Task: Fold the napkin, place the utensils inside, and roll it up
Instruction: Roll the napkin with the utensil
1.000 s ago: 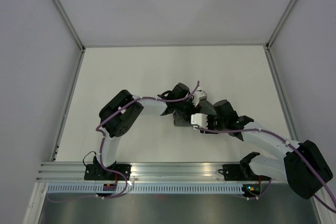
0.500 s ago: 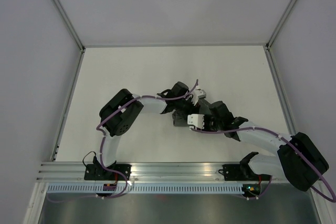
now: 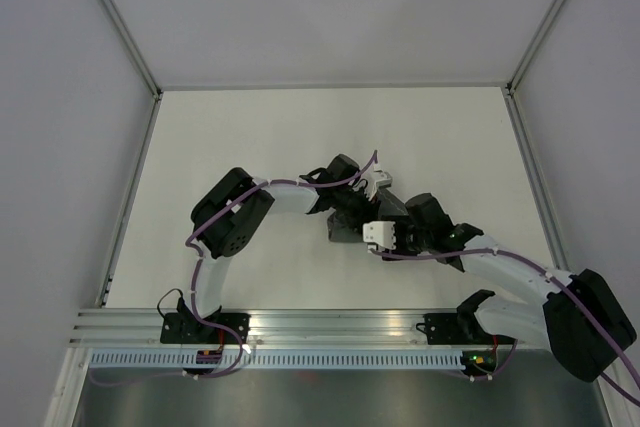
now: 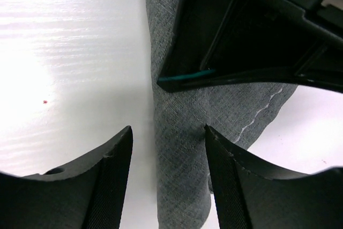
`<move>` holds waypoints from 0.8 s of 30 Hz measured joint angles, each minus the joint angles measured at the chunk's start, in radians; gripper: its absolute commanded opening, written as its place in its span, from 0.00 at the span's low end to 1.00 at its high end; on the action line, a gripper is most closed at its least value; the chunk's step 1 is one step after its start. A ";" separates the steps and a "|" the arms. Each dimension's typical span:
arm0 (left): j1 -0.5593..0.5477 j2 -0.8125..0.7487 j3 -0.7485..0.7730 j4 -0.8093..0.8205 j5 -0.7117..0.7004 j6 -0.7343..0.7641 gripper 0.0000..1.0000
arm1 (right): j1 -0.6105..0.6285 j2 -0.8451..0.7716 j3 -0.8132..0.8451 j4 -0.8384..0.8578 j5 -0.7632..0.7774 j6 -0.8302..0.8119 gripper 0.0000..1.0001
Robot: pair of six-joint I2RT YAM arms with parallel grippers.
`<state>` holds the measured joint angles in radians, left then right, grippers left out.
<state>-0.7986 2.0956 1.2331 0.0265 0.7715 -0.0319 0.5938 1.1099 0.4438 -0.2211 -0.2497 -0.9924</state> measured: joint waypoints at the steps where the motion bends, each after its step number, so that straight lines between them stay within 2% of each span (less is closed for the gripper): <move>1: 0.000 0.000 0.000 -0.004 0.005 0.000 0.03 | -0.008 0.002 0.014 -0.028 -0.014 -0.008 0.63; 12: 0.001 0.001 -0.003 -0.039 0.048 -0.002 0.02 | -0.021 0.064 0.056 -0.106 -0.080 -0.032 0.60; 21: 0.002 0.005 0.003 -0.048 0.055 -0.005 0.03 | 0.022 0.097 0.056 -0.071 -0.029 0.008 0.59; 24: 0.004 0.006 0.003 -0.053 0.061 -0.010 0.04 | 0.042 0.113 0.056 -0.053 -0.005 0.019 0.55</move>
<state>-0.7948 2.1014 1.2362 -0.0269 0.8330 -0.0422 0.6357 1.2224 0.5003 -0.2745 -0.2546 -0.9730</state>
